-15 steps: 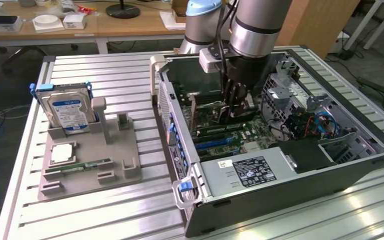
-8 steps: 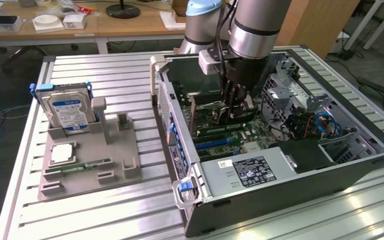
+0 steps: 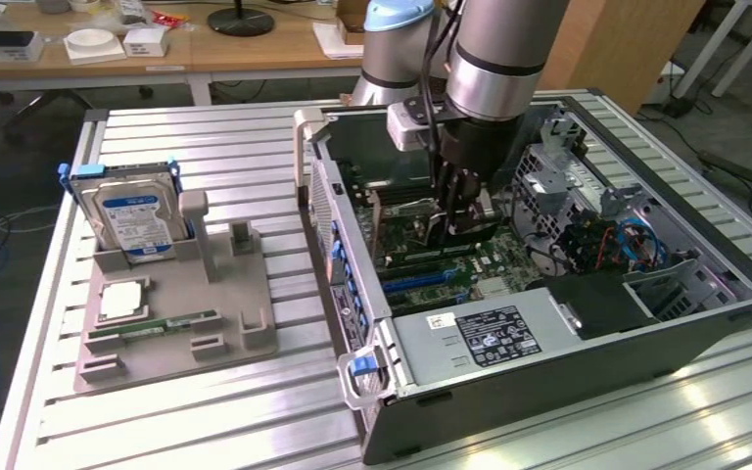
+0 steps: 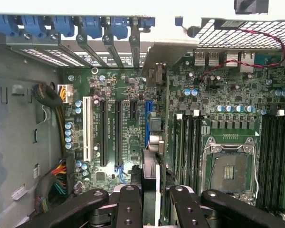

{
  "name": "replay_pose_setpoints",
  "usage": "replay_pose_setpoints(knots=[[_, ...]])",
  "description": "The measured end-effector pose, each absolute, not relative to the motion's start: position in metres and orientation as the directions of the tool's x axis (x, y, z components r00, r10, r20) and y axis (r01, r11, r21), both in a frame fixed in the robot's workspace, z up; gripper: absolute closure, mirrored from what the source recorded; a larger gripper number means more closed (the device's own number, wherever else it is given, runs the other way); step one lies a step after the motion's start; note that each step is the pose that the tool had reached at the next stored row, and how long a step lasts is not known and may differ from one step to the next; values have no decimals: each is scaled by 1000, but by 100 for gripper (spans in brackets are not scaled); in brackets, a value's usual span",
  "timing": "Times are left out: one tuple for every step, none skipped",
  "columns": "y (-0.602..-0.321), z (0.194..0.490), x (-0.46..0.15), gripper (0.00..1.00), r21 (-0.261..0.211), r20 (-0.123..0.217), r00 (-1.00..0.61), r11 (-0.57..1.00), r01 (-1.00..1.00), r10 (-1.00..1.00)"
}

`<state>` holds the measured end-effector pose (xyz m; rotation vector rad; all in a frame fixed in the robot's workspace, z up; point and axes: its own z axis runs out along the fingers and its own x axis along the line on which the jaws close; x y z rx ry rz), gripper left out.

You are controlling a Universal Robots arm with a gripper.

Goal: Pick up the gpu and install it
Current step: 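Insert the gpu into the slot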

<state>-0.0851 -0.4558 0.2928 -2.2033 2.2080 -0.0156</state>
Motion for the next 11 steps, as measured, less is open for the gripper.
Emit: replay_pose_setpoints(knots=[[-456,292,-85,73,-24,-9,-2,2,-1000,-1000],[-456,291,-86,73,-24,-9,-2,2,-1000,-1000],[-456,291,-86,73,-25,-9,-2,2,-1000,-1000],[-456,290,-86,73,-25,-9,-2,2,-1000,-1000],[-456,289,-86,73,-25,-9,-2,2,-1000,-1000],[-456,289,-87,73,-25,-9,-2,2,-1000,-1000],[-456,288,-87,73,-25,-9,-2,2,-1000,-1000],[-456,287,-87,73,-25,-9,-2,2,-1000,-1000],[-456,287,-87,73,-25,-9,-2,2,-1000,-1000],[-456,286,-87,73,-25,-9,-2,2,-1000,-1000],[-456,285,-87,73,-25,-9,-2,2,-1000,-1000]])
